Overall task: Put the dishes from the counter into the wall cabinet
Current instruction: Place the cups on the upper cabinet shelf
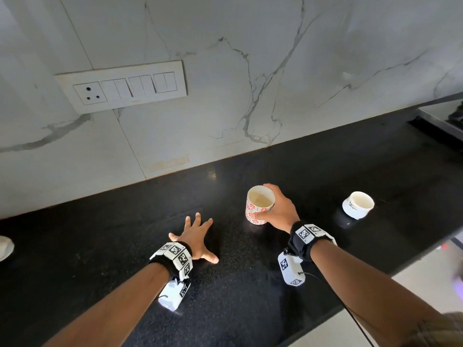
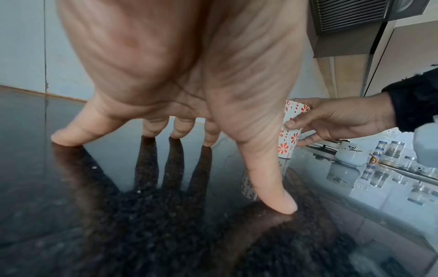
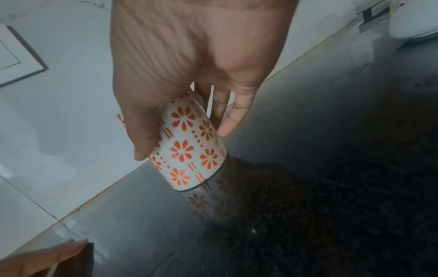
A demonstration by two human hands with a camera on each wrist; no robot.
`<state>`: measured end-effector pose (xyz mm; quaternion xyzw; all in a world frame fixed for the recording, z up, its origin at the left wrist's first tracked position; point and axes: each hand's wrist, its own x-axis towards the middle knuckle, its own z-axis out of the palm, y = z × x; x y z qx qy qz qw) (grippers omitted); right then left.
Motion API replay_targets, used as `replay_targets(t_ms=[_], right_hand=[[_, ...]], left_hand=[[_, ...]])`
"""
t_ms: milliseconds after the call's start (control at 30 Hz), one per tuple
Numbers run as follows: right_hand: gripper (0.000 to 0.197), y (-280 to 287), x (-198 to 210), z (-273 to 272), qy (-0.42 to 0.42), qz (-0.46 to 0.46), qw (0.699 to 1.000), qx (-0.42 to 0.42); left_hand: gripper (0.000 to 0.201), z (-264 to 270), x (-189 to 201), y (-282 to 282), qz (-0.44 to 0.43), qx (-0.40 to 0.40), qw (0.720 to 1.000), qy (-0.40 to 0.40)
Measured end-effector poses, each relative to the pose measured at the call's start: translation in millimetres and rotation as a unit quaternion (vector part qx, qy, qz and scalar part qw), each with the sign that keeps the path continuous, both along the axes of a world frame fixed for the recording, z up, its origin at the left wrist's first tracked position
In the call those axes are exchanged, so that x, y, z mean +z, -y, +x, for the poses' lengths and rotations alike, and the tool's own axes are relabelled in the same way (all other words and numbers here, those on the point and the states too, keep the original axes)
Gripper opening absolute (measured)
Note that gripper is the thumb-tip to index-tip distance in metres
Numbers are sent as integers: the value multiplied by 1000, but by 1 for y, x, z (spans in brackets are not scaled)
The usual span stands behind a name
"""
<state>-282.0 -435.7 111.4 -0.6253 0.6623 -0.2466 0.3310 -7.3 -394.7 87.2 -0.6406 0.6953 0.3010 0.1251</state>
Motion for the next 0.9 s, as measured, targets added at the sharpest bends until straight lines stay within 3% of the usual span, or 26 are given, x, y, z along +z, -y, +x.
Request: replay_targets(t_ms=[233, 300, 500, 667, 900], right_hand=[[96, -33, 12, -21, 18, -25, 999, 12], [97, -39, 26, -26, 29, -45, 998, 22], [102, -51, 92, -40, 90, -127, 986, 54], [98, -64, 161, -44, 148, -218, 962, 70], [77, -83, 271, -39, 242, -347, 901, 99]], left_hand=[[122, -2, 3, -5, -21, 18, 1000, -5], [122, -4, 6, -12, -60, 29, 998, -6], [78, -35, 34, -38, -244, -8, 969, -23], [46, -69, 109, -39, -373, -21, 922, -98], [29, -77, 284, -56, -583, -59, 808, -61]])
